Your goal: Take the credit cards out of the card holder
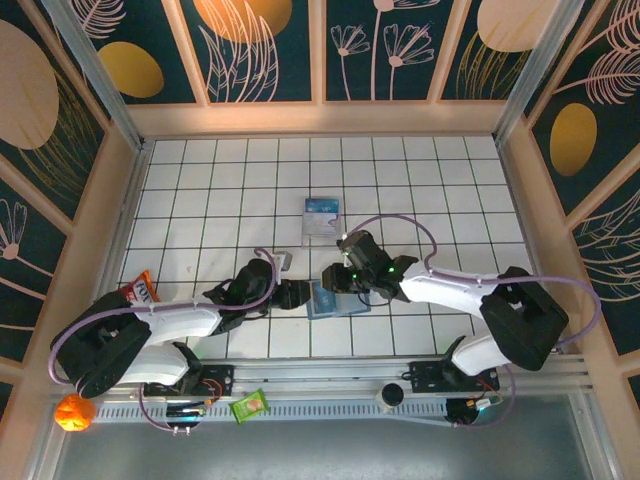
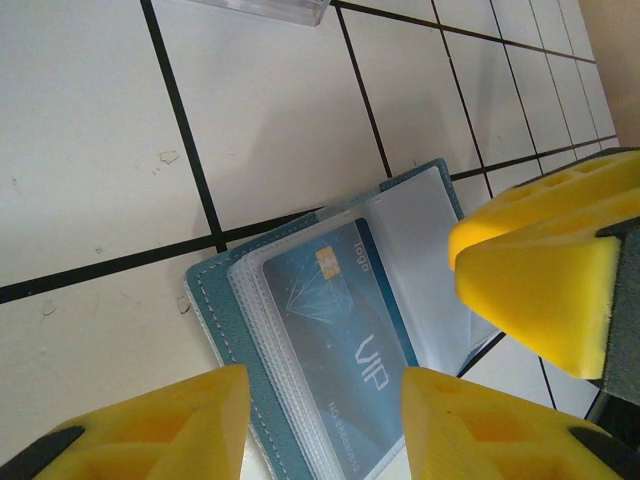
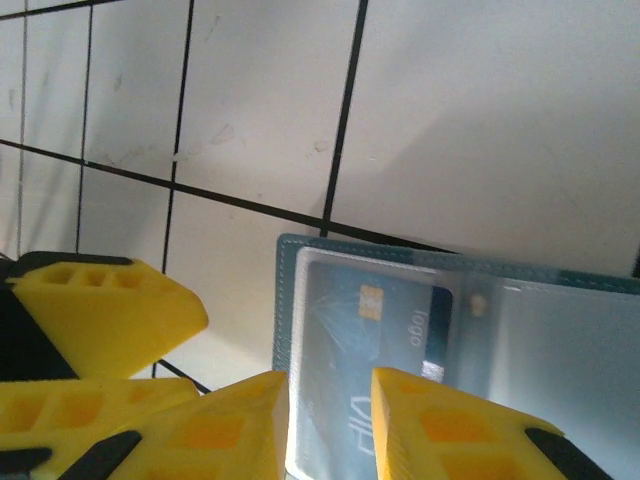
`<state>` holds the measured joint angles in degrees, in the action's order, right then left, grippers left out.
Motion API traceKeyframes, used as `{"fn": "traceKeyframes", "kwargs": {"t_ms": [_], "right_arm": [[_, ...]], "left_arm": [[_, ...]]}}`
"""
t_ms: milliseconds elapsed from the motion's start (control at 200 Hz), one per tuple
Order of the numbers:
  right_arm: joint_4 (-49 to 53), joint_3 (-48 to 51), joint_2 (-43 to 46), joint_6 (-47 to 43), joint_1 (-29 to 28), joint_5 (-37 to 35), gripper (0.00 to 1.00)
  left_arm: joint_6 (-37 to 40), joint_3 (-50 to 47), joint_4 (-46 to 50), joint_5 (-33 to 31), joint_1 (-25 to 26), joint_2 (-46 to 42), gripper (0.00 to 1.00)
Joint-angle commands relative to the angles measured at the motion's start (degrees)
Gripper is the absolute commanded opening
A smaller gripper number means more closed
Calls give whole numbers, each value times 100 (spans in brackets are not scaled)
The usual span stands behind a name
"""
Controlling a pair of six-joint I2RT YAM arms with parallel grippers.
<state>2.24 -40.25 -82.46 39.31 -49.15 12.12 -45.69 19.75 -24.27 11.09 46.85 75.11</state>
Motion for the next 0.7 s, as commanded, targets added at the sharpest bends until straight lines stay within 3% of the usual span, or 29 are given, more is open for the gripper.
{"fn": "traceKeyframes", "kwargs": {"t_ms": [0,535,696], "right_arm": [[-359,138,-157,78,19,285,27],[-379,371,-504,185,-113,68,24],[83,149,-546,117,-338,-599,23]], "left_arm": [[-73,-105,-216,-41,17,-84,43],[-58,-129,-164,-49,23,-108,43],[-54,-138,-163,-37,15,-102,43]]}}
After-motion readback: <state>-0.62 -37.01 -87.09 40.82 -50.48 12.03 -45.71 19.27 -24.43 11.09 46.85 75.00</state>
